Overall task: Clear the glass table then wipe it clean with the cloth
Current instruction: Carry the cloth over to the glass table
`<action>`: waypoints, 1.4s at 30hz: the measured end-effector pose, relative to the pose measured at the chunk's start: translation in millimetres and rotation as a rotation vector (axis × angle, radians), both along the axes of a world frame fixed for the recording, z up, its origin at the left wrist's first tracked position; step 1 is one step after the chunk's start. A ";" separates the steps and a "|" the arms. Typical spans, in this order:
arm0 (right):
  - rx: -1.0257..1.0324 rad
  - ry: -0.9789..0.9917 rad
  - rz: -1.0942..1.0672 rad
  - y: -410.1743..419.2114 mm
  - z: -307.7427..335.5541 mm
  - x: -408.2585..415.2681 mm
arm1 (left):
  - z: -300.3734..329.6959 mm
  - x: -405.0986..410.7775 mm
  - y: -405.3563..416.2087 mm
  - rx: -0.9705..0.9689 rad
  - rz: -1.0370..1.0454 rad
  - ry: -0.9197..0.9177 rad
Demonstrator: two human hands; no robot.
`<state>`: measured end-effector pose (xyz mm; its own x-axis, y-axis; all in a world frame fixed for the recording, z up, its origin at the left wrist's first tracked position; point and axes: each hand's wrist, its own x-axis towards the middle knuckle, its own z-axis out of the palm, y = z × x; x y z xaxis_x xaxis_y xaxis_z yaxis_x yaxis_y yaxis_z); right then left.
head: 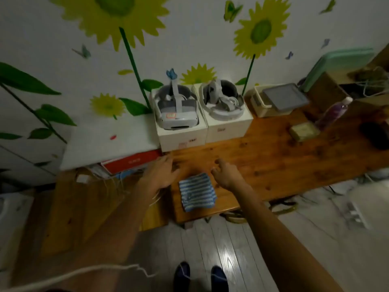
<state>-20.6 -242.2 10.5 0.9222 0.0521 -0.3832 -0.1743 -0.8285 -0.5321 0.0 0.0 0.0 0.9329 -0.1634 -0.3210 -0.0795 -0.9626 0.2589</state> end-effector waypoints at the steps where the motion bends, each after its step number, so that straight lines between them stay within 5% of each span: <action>1: -0.021 0.036 -0.016 5.2 -10.6 -0.9 | -12.2 3.6 0.3 0.017 -0.039 0.017; 13: 0.022 0.261 -0.248 31.4 -119.4 -11.7 | -117.6 12.2 -31.2 0.091 -0.205 0.177; 23: 0.068 0.314 -0.287 26.4 -145.2 -4.5 | -132.4 20.7 -56.7 0.087 -0.146 0.223; 32: 0.335 0.174 -0.335 -19.8 -110.2 -39.1 | -79.4 5.6 -98.4 -0.238 0.003 0.315; 42: 0.370 -0.187 -0.613 -171.6 10.4 -167.0 | 55.1 -73.4 -255.2 -0.457 -0.231 0.146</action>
